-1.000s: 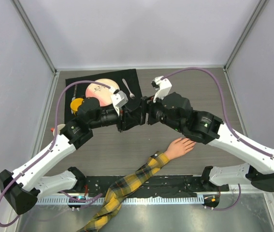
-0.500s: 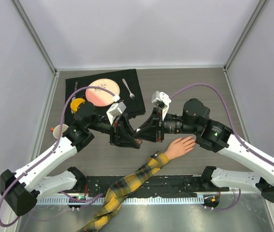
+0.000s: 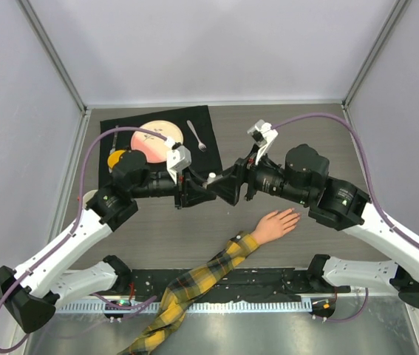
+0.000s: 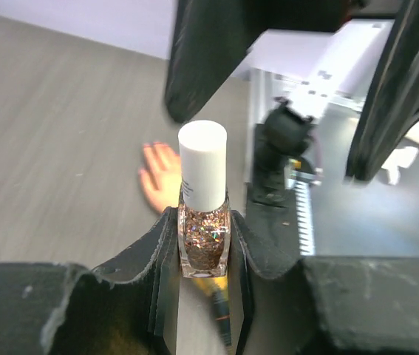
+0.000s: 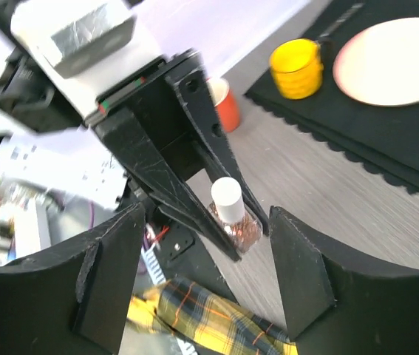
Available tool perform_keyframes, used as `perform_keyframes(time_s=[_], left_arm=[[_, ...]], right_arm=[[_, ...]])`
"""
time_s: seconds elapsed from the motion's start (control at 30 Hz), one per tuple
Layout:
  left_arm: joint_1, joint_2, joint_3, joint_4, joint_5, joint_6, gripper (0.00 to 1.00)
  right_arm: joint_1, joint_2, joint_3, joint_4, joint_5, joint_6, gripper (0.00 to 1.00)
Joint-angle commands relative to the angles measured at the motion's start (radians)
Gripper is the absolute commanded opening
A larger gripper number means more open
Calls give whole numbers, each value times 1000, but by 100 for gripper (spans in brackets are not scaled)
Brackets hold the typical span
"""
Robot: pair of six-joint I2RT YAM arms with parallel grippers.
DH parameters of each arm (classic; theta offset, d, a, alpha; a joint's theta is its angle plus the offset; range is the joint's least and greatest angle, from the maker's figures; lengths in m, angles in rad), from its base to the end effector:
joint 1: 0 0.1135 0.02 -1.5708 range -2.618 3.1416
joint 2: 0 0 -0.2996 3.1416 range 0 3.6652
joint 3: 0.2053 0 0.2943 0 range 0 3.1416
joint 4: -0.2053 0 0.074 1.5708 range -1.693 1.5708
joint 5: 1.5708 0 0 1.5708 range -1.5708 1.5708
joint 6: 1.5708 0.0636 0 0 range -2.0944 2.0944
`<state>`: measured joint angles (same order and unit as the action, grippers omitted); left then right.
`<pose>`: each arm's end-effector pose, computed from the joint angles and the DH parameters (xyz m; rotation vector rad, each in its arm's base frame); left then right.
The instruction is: Paint the nails
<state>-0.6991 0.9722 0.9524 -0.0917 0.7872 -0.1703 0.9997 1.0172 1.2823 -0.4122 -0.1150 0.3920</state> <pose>0.1689 -0.2009 0.4021 1.0607 1.4858 -1.2891 0.1347 0.2231 0.4816 -0.6412 1.7380 1.1050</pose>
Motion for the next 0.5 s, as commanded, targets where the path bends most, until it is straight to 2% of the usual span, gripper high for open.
perform_keyframes(time_s=[0.0, 0.03, 0.07, 0.17, 0.37, 0.47], left_arm=[[-4, -41, -3, 0, -135, 74, 0], [-4, -41, -3, 4, -138, 72, 0], [-4, -43, -6, 7, -144, 71, 0], [-4, -35, -6, 3, -163, 64, 0], [-3, -41, -18, 27, -164, 38, 0], [-4, -47, -23, 35, -163, 31, 0]], right_arm=[[13, 15, 81, -89, 202, 87, 74], [19, 23, 89, -97, 246, 94, 72], [20, 38, 98, -97, 258, 105, 65], [49, 70, 114, -86, 305, 133, 53], [131, 141, 158, -99, 435, 100, 52], [174, 173, 172, -105, 482, 71, 46]])
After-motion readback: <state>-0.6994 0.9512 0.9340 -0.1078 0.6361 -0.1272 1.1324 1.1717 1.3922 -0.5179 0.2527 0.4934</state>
